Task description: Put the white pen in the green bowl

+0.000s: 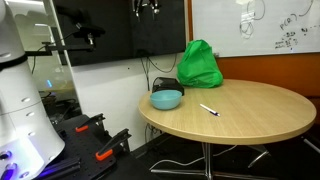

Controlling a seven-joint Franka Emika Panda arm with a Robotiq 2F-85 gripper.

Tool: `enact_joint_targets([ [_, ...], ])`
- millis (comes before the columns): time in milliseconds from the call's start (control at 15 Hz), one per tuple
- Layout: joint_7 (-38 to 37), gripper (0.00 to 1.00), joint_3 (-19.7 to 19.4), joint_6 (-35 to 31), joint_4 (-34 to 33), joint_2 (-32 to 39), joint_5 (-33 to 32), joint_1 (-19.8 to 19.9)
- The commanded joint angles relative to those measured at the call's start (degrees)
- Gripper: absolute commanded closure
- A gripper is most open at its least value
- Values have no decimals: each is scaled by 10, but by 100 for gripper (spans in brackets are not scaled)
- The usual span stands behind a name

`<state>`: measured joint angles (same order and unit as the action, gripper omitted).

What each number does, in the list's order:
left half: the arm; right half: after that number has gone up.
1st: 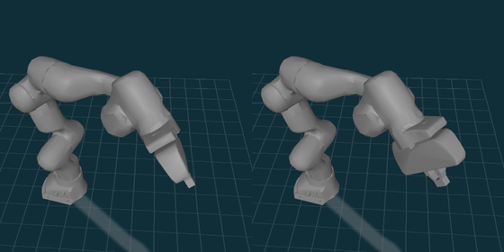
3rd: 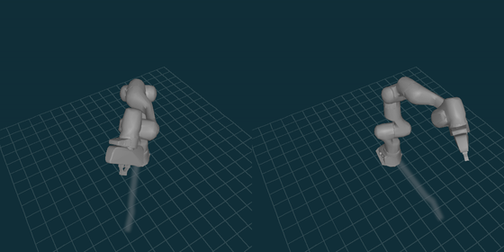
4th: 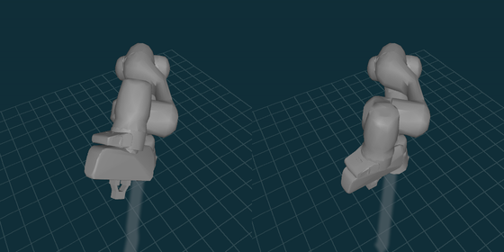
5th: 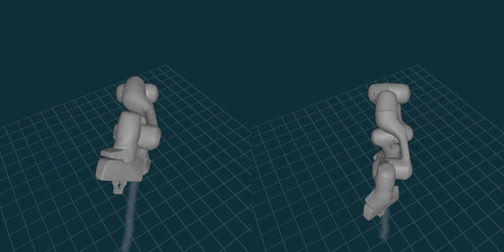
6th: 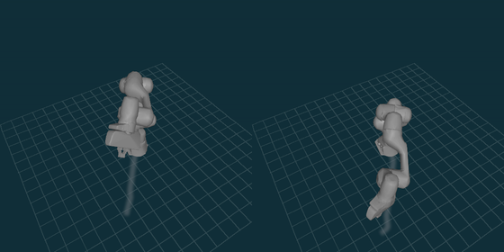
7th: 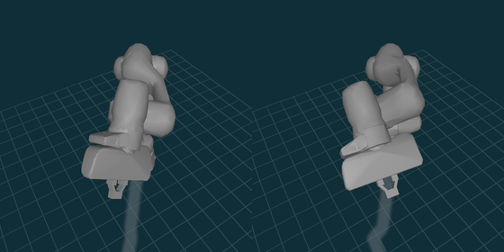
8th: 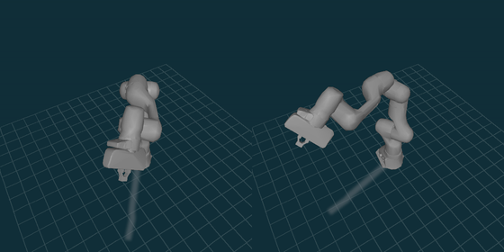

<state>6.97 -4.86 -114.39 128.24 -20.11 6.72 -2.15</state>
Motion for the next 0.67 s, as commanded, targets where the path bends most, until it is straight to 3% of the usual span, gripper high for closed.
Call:
enact_joint_targets([
  [0, -80, 0, 12, -101, -3, 67, -33, 40],
  [333, -206, 0, -3, -223, -21, 193, -72, 81],
  [600, -330, 0, -22, -263, -43, 267, -85, 84],
])
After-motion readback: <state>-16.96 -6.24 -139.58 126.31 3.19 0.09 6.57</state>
